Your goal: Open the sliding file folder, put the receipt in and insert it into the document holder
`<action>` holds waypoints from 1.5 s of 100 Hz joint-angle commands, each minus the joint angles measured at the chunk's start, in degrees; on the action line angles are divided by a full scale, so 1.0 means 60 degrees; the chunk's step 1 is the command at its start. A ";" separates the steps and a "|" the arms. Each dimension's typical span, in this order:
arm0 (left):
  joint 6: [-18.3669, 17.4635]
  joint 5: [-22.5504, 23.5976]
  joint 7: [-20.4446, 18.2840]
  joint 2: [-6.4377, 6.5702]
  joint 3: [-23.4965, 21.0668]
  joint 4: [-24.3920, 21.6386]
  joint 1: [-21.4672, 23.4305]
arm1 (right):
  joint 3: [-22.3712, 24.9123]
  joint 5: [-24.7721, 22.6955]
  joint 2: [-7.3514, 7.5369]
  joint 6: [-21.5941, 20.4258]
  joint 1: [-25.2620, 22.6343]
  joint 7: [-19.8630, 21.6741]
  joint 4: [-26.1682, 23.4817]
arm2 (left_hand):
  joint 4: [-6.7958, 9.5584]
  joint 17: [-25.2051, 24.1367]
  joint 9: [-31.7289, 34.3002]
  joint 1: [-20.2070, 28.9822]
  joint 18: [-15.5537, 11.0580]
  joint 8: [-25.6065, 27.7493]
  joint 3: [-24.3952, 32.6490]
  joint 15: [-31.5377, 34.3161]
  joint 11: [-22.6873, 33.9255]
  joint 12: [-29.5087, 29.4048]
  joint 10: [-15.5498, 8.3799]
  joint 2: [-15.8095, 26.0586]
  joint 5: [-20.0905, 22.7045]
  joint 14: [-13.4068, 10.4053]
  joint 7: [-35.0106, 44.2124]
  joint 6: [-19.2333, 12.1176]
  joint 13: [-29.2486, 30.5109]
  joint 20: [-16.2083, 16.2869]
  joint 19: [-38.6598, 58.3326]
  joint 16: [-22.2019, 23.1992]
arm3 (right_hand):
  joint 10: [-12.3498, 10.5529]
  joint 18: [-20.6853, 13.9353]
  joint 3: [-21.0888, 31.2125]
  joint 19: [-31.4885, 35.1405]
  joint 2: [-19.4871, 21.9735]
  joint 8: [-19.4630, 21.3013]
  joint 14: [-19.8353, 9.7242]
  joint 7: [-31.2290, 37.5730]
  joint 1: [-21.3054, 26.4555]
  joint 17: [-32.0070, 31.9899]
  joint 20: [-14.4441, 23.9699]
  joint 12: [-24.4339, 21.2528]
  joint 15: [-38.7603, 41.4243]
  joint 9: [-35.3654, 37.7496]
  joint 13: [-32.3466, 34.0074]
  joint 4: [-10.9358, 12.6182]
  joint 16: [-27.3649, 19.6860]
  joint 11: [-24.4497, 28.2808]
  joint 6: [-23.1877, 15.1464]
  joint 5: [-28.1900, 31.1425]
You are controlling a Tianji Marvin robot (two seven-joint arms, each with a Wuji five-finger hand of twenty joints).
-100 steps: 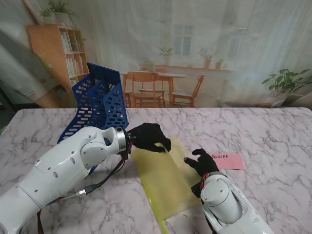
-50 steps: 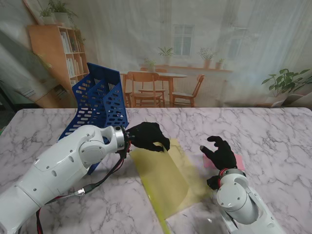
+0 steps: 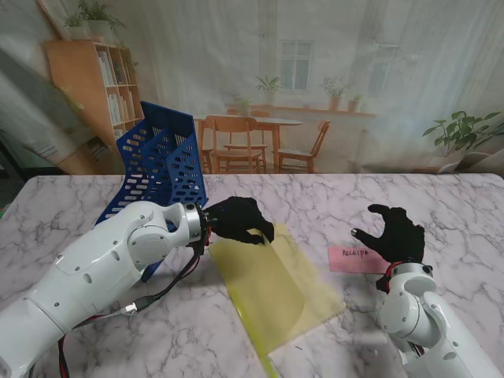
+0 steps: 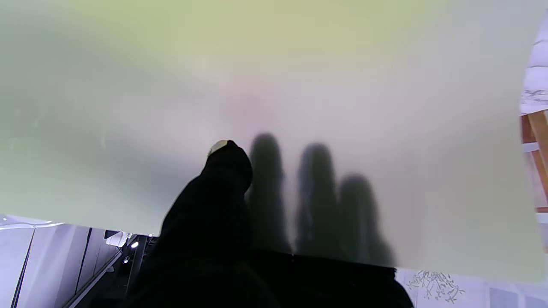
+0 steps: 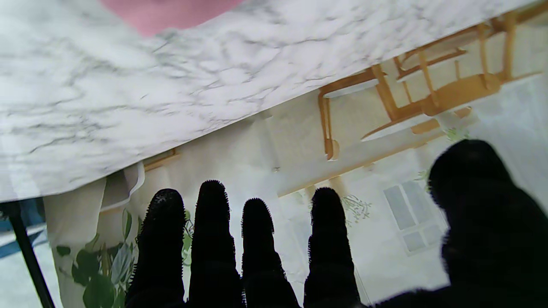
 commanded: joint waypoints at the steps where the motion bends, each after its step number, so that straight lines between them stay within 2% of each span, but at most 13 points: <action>1: -0.0013 0.0018 -0.0093 -0.0019 0.0041 0.0046 -0.0058 | 0.0037 -0.0001 0.0082 0.0217 0.0039 -0.0192 0.0232 | 0.0061 -0.0157 -0.0234 0.0777 -0.0424 0.0914 0.0661 -0.0111 0.0212 -0.0001 -0.0197 0.1121 0.0534 0.0089 0.1924 -0.0458 -0.0134 0.0027 -0.0066 -0.0009 | -0.0125 -0.0160 -0.0542 -0.0362 -0.0305 -0.0347 -0.0062 -0.0238 -0.0583 -0.0247 -0.0111 -0.0186 -0.0406 -0.0375 -0.0331 -0.0071 -0.0143 -0.0450 0.0442 -0.0308; 10: -0.0007 0.0003 -0.0081 -0.0028 0.0077 0.0069 -0.0083 | -0.0068 -0.0361 0.0099 0.0487 0.0111 -0.0451 0.0555 | 0.0061 -0.0156 -0.0241 0.0777 -0.0421 0.0911 0.0651 -0.0107 0.0214 -0.0010 -0.0186 0.1128 0.0525 0.0107 0.1916 -0.0446 -0.0136 0.0030 -0.0061 -0.0010 | -0.0027 -0.0132 -0.0770 -0.0577 -0.0468 -0.0626 -0.0103 -0.0397 -0.0904 -0.0336 -0.0107 -0.0377 -0.0626 -0.0389 -0.0405 -0.0061 -0.0210 -0.0907 0.1602 -0.0195; 21: 0.0008 -0.0022 -0.0077 -0.0037 0.0113 0.0088 -0.0110 | -0.0281 -0.0883 0.0151 0.0912 0.0160 -0.0640 0.0882 | 0.0065 -0.0158 -0.0244 0.0777 -0.0422 0.0911 0.0648 -0.0101 0.0219 -0.0019 -0.0175 0.1141 0.0519 0.0100 0.1913 -0.0447 -0.0136 0.0032 -0.0057 -0.0011 | 0.0080 0.0017 -0.0442 -0.0985 -0.0673 -0.0867 -0.0106 -0.0490 -0.1350 -0.0478 -0.0166 -0.0667 -0.0918 -0.0366 -0.0513 -0.0103 -0.0343 -0.1663 0.1916 0.0383; 27: 0.0015 -0.0017 -0.0074 -0.0038 0.0127 0.0097 -0.0122 | -0.0388 -0.1209 0.0209 0.1202 0.0154 -0.0587 0.0982 | 0.0063 -0.0155 -0.0239 0.0777 -0.0425 0.0910 0.0639 -0.0101 0.0225 -0.0020 -0.0176 0.1139 0.0511 0.0098 0.1911 -0.0445 -0.0136 0.0033 -0.0055 -0.0013 | 0.0081 0.0080 -0.0197 -0.1154 -0.0758 -0.0921 -0.0112 -0.0516 -0.1564 -0.0599 -0.0180 -0.0786 -0.1032 -0.0386 -0.0578 -0.0138 -0.0398 -0.2005 0.1651 0.0555; 39: 0.0030 -0.0009 -0.0073 -0.0037 0.0134 0.0104 -0.0118 | -0.0474 -0.1768 0.0363 0.1664 0.0040 -0.0019 0.0912 | 0.0068 -0.0156 -0.0245 0.0777 -0.0422 0.0913 0.0639 -0.0098 0.0227 -0.0032 -0.0150 0.1148 0.0498 0.0113 0.1910 -0.0449 -0.0137 0.0036 -0.0051 -0.0015 | -0.0222 0.0380 0.0102 -0.1909 -0.0714 -0.0736 -0.0062 -0.0395 -0.1854 -0.0845 -0.0358 -0.1042 -0.1853 -0.0377 -0.0726 -0.0169 -0.0789 -0.2728 0.0206 0.0564; 52: 0.0039 0.0006 -0.0058 -0.0039 0.0136 0.0118 -0.0116 | -0.0366 -0.2260 0.0524 0.1803 -0.0137 0.0762 0.0624 | 0.0066 -0.0154 -0.0245 0.0777 -0.0425 0.0915 0.0635 -0.0091 0.0234 -0.0038 -0.0145 0.1153 0.0491 0.0118 0.1910 -0.0447 -0.0131 0.0037 -0.0048 -0.0014 | -0.0346 0.0485 0.0038 -0.2295 -0.0762 -0.0564 0.0082 -0.0415 -0.1655 -0.0899 -0.0402 -0.1043 -0.2526 -0.0322 -0.0651 -0.0148 -0.1080 -0.2844 -0.0125 0.0590; 60: 0.0048 -0.0001 -0.0044 -0.0045 0.0141 0.0130 -0.0118 | -0.0285 -0.2612 0.0614 0.1863 -0.0202 0.1197 0.0451 | 0.0069 -0.0151 -0.0257 0.0777 -0.0425 0.0915 0.0640 -0.0085 0.0233 -0.0042 -0.0136 0.1147 0.0495 0.0120 0.1911 -0.0430 -0.0129 0.0039 -0.0043 -0.0013 | -0.0255 0.0556 0.0006 -0.2477 -0.0900 -0.0541 0.0164 -0.0453 -0.1467 -0.0870 -0.0439 -0.1022 -0.2802 -0.0327 -0.0548 -0.0136 -0.1201 -0.2827 0.0269 0.0761; 68: 0.0045 0.0007 -0.0017 -0.0051 0.0154 0.0146 -0.0126 | -0.0265 -0.2924 0.0679 0.1997 -0.0194 0.1517 0.0356 | 0.0067 -0.0144 -0.0256 0.0777 -0.0418 0.0917 0.0639 -0.0078 0.0238 -0.0044 -0.0132 0.1158 0.0492 0.0129 0.1913 -0.0438 -0.0123 0.0044 -0.0032 -0.0011 | 0.0099 0.0688 0.0075 -0.2581 -0.1134 -0.0534 0.0221 -0.0389 -0.1391 -0.0750 -0.0450 -0.0813 -0.2918 -0.0338 -0.0390 -0.0140 -0.1256 -0.2400 0.1599 0.1357; 73: 0.0041 0.0013 -0.0004 -0.0054 0.0163 0.0155 -0.0133 | -0.0293 -0.3135 0.0717 0.2099 -0.0157 0.1703 0.0341 | 0.0066 -0.0145 -0.0247 0.0777 -0.0414 0.0919 0.0633 -0.0076 0.0243 -0.0044 -0.0132 0.1152 0.0494 0.0119 0.1915 -0.0441 -0.0118 0.0046 -0.0029 -0.0012 | 0.0246 0.0823 0.0222 -0.2720 -0.1271 -0.0514 0.0237 -0.0341 -0.1405 -0.0713 -0.0489 -0.0797 -0.2939 -0.0338 -0.0313 -0.0155 -0.1278 -0.2318 0.2087 0.1828; 93: 0.0043 -0.0007 0.0013 -0.0064 0.0178 0.0168 -0.0143 | -0.0640 -0.3855 0.0839 0.2624 0.0113 0.2302 0.0443 | 0.0067 -0.0148 -0.0252 0.0777 -0.0410 0.0918 0.0630 -0.0080 0.0241 -0.0056 -0.0116 0.1163 0.0487 0.0114 0.1911 -0.0447 -0.0123 0.0047 -0.0027 -0.0016 | 0.0602 0.1282 0.0412 -0.3015 -0.1243 -0.0331 0.0293 -0.0473 -0.1810 -0.0624 -0.0598 -0.0862 -0.2958 -0.0398 -0.0237 -0.0238 -0.1372 -0.2382 0.2994 0.2921; 128: 0.0088 -0.0059 0.0068 -0.0095 0.0271 0.0191 -0.0156 | -0.1656 -0.4152 0.0922 0.3561 0.0781 0.2835 0.0994 | 0.0068 -0.0130 -0.0256 0.0777 -0.0421 0.0920 0.0635 -0.0066 0.0254 -0.0061 -0.0109 0.1172 0.0473 0.0130 0.1909 -0.0424 -0.0111 0.0050 -0.0017 -0.0015 | 0.0586 0.1443 0.0457 -0.3047 -0.1262 -0.0170 0.0222 -0.0603 -0.1355 -0.0553 -0.0650 -0.0889 -0.2901 -0.0382 -0.0256 -0.0177 -0.1403 -0.2432 0.2892 0.3559; 139: 0.0097 -0.0050 0.0083 -0.0097 0.0267 0.0181 -0.0146 | -0.1917 -0.4176 0.0943 0.3816 0.0896 0.2976 0.1123 | 0.0067 -0.0143 -0.0260 0.0777 -0.0420 0.0919 0.0636 -0.0065 0.0254 -0.0065 -0.0099 0.1179 0.0475 0.0139 0.1908 -0.0425 -0.0114 0.0049 -0.0021 -0.0015 | 0.0540 0.1399 -0.0185 -0.2967 -0.0678 0.0141 0.0187 -0.0738 -0.0867 -0.0593 -0.0685 -0.0947 -0.2818 -0.0361 -0.0339 -0.0105 -0.1418 -0.2563 0.2872 0.3667; 150: 0.0104 -0.0065 0.0099 -0.0108 0.0297 0.0188 -0.0159 | -0.2123 -0.4202 0.0967 0.4015 0.0986 0.3164 0.1226 | 0.0068 -0.0140 -0.0266 0.0776 -0.0419 0.0919 0.0635 -0.0060 0.0254 -0.0068 -0.0089 0.1177 0.0470 0.0141 0.1908 -0.0423 -0.0117 0.0051 -0.0017 -0.0014 | 0.0505 0.1324 -0.0262 -0.2932 -0.0535 0.0213 0.0147 -0.0729 -0.0740 -0.0593 -0.0680 -0.0955 -0.2813 -0.0390 -0.0382 -0.0066 -0.1420 -0.2591 0.2833 0.3729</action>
